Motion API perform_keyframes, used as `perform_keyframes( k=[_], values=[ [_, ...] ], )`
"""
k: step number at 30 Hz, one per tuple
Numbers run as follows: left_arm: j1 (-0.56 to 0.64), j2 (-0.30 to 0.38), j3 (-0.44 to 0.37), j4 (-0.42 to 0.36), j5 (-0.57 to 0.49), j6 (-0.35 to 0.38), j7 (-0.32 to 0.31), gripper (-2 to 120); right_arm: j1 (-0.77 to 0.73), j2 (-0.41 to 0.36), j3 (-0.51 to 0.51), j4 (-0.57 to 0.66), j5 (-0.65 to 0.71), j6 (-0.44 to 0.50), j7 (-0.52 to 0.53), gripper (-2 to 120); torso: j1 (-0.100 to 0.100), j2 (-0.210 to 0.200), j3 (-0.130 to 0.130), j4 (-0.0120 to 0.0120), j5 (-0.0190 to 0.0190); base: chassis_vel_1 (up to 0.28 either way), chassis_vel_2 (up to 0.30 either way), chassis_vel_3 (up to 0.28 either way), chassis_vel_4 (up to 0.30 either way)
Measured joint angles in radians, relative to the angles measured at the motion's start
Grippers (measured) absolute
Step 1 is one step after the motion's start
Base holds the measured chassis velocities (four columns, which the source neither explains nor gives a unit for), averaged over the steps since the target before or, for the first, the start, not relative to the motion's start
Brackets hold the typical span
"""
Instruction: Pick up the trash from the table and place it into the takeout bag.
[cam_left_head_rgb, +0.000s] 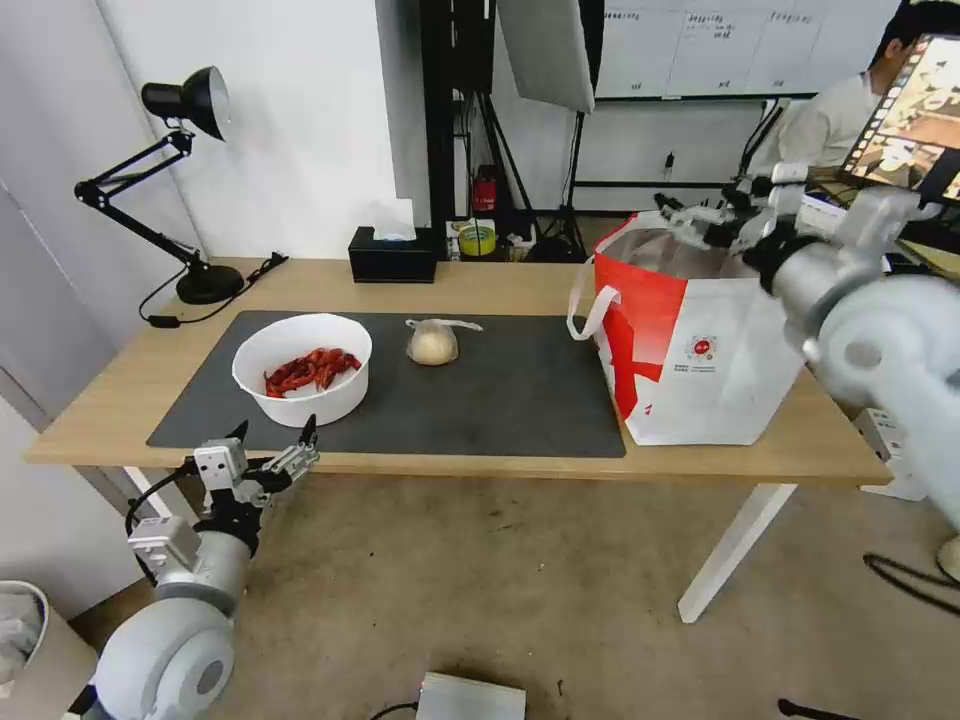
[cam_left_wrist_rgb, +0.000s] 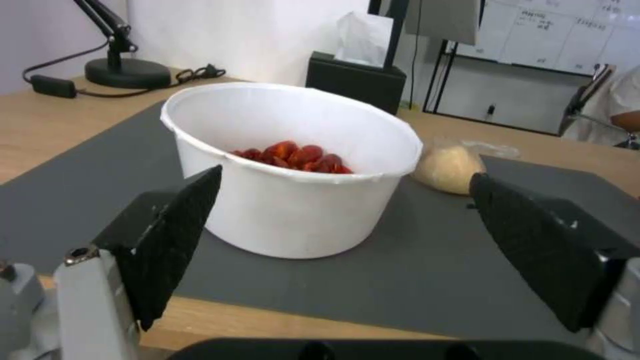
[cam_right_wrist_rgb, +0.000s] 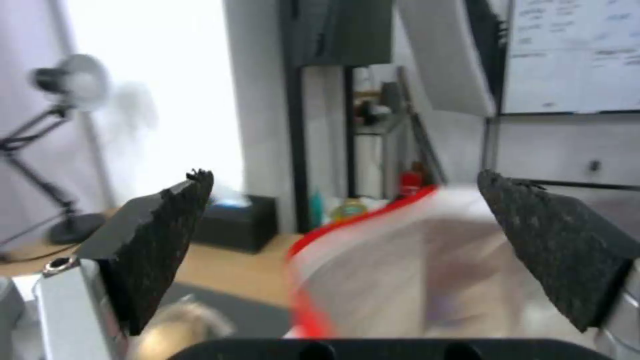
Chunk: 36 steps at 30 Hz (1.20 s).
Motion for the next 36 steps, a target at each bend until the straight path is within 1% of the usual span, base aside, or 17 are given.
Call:
perform_keyframes(
  k=[1, 2, 5, 6, 8, 9, 10, 13, 14, 17, 18, 21, 22, 25, 26, 29, 36],
  values=[
    [0.001, -0.002, -0.003, 0.0, 0.0, 0.0, 0.0, 100, -0.045, 0.002, 0.008, 0.024, -0.016, 0.03, -0.013, 100, 0.0, 0.0, 0.0, 0.0, -0.0001, 0.0, 0.0, 0.0, 0.0],
    [0.001, -0.002, -0.003, 0.0, 0.0, 0.0, 0.0, 100, -0.045, 0.002, 0.008, 0.024, -0.016, 0.03, -0.013, 100, 0.0, 0.0, 0.0, 0.0, -0.0001, 0.0, 0.0, 0.0, 0.0],
    [0.016, -0.016, -0.02, -0.008, 0.002, -0.002, 0.002, 100, -0.116, 0.017, 0.004, 0.082, -0.066, 0.106, -0.026, 100, 0.0, 0.0, 0.0, -0.0002, -0.0005, 0.0, 0.0, 0.0, 0.0],
    [0.016, -0.016, -0.02, -0.008, 0.002, -0.002, 0.002, 100, -0.116, 0.017, 0.004, 0.082, -0.066, 0.106, -0.026, 100, 0.0, 0.0, 0.0, -0.0002, -0.0005, 0.0, 0.0, 0.0, 0.0],
    [0.039, -0.034, -0.041, -0.023, 0.007, -0.003, 0.003, 100, -0.144, 0.039, -0.015, 0.113, -0.1, 0.132, -0.024, 100, 0.0, 0.0, 0.0, 0.0008, -0.0004, 0.0, 0.0, 0.0, 0.0],
    [0.044, -0.039, -0.046, -0.028, 0.009, -0.003, 0.003, 100, -0.168, 0.049, -0.019, 0.128, -0.12, 0.142, -0.016, 100, 0.0, 0.0, 0.0, 0.0008, -0.0005, 0.0, 0.0, 0.0, 0.0],
    [0.044, -0.039, -0.046, -0.028, 0.009, -0.003, 0.003, 100, -0.168, 0.049, -0.019, 0.128, -0.12, 0.142, -0.016, 100, 0.0, 0.0, 0.0, 0.0008, -0.0005, 0.0, 0.0, 0.0, 0.0],
    [0.052, -0.047, -0.054, -0.035, 0.012, -0.003, 0.003, 100, -0.279, 0.084, -0.01, 0.157, -0.197, 0.171, -0.001, 100, 0.0, 0.0, 0.0, 0.0001, -0.0005, 0.0, 0.0, 0.0, 0.0],
    [0.052, -0.047, -0.054, -0.035, 0.012, -0.003, 0.003, 100, -0.279, 0.084, -0.01, 0.157, -0.197, 0.171, -0.001, 100, 0.0, 0.0, 0.0, 0.0001, -0.0005, 0.0, 0.0, 0.0, 0.0],
    [0.063, -0.055, -0.062, -0.036, 0.015, -0.005, 0.006, 100, -0.407, 0.123, 0.004, 0.159, -0.282, 0.213, 0.004, 100, 0.0, 0.0, 0.0, 0.0001, -0.0002, 0.0, 0.0, 0.0, 0.0],
    [0.063, -0.055, -0.062, -0.036, 0.015, -0.005, 0.006, 100, -0.407, 0.123, 0.004, 0.159, -0.282, 0.213, 0.004, 100, 0.0, 0.0, 0.0, 0.0001, -0.0002, 0.0, 0.0, 0.0, 0.0],
    [0.071, -0.058, -0.068, -0.036, 0.018, -0.009, 0.007, 100, -0.512, 0.159, 0.023, 0.156, -0.348, 0.234, 0.006, 100, 0.0, 0.0, 0.0, 0.0001, -0.0003, 0.0, 0.0, 0.0, 0.0],
    [0.071, -0.058, -0.068, -0.036, 0.018, -0.009, 0.007, 100, -0.512, 0.159, 0.023, 0.156, -0.348, 0.234, 0.006, 100, 0.0, 0.0, 0.0, 0.0001, -0.0003, 0.0, 0.0, 0.0, 0.0],
    [0.08, -0.063, -0.072, -0.037, 0.022, -0.01, 0.009, 100, -0.603, 0.199, 0.04, 0.154, -0.433, 0.256, 0.017, 100, 0.0, 0.0, 0.0, 0.0, -0.0004, 0.0, 0.0, 0.0, 0.0],
    [0.08, -0.063, -0.072, -0.037, 0.022, -0.01, 0.009, 100, -0.603, 0.199, 0.04, 0.154, -0.433, 0.256, 0.017, 100, 0.0, 0.0, 0.0, 0.0, -0.0004, 0.0, 0.0, 0.0, 0.0],
    [0.089, -0.063, -0.075, -0.039, 0.028, -0.012, 0.013, 100, -0.662, 0.236, 0.048, 0.138, -0.498, 0.294, 0.036, 100, 0.0, 0.0, 0.0, 0.0002, -0.0003, 0.0, 0.0, 0.0, 0.0],
    [0.101, -0.063, -0.081, -0.04, 0.029, -0.013, 0.026, 100, -0.726, 0.277, 0.059, 0.119, -0.544, 0.346, 0.051, 100, 0.0, 0.0, 0.0, 0.0001, -0.0004, 0.0, 0.0, 0.0, 0.0]
  ],
)
